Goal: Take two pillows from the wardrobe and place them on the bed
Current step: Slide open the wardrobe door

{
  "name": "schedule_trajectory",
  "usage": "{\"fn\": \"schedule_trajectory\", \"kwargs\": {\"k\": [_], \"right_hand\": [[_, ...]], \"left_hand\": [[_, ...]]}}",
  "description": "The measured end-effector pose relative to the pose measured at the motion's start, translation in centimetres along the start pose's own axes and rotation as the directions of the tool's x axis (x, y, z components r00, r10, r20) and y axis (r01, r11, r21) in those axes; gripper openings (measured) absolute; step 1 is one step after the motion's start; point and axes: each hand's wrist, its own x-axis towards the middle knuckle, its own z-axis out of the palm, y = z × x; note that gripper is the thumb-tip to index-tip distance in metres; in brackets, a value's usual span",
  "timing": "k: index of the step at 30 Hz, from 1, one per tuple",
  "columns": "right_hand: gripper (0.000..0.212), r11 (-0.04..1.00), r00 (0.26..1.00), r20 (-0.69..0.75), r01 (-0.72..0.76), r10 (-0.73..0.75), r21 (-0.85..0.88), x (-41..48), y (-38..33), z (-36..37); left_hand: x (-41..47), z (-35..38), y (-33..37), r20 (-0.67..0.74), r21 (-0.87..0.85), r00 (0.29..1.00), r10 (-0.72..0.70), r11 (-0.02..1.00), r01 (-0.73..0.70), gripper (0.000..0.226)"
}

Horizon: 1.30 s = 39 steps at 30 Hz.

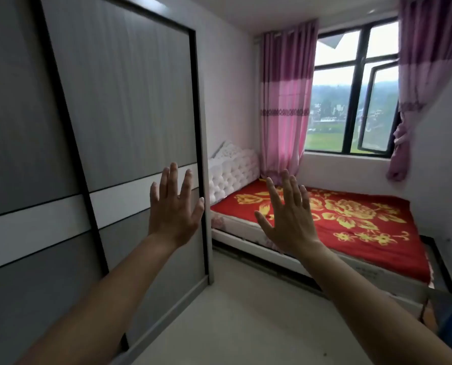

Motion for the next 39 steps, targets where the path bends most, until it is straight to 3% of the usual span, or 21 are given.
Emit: {"fn": "schedule_trajectory", "kwargs": {"k": [3, 10, 18, 23, 32, 39], "right_hand": [[0.085, 0.999, 0.994, 0.097, -0.037, 0.041, -0.040, -0.4, 1.2, 4.4], [0.086, 0.996, 0.979, 0.186, -0.089, 0.085, 0.012, 5.4, 3.0, 16.9], [0.086, 1.000, 0.952, 0.306, -0.014, 0.013, 0.002, 17.9, 3.8, 31.2], [0.084, 0.998, 0.965, 0.258, -0.056, 0.046, 0.030, 26.6, 6.0, 36.2], [0.084, 0.991, 0.951, 0.300, -0.105, 0.075, 0.087, 34.9, 10.4, 49.2], [0.084, 0.969, 0.931, 0.364, -0.094, 0.005, 0.227, 44.4, 13.5, 63.7]], "left_hand": [[-0.3, 3.6, -0.9, 0.081, 0.056, 0.996, -0.026, 0.998, 0.022, 0.071], [2.4, 15.9, -5.9, 0.124, 0.066, 0.989, -0.079, 0.995, 0.071, 0.072], [13.9, 31.1, -12.1, 0.202, 0.075, 0.975, -0.096, 0.994, 0.083, 0.074], [21.8, 38.1, -13.6, 0.191, 0.046, 0.976, -0.106, 0.994, 0.099, 0.073], [28.7, 52.5, -16.1, 0.274, 0.094, 0.959, -0.073, 0.994, 0.049, 0.074], [35.2, 65.6, -19.8, 0.344, 0.237, 0.911, -0.228, 0.960, 0.151, 0.075]]}}
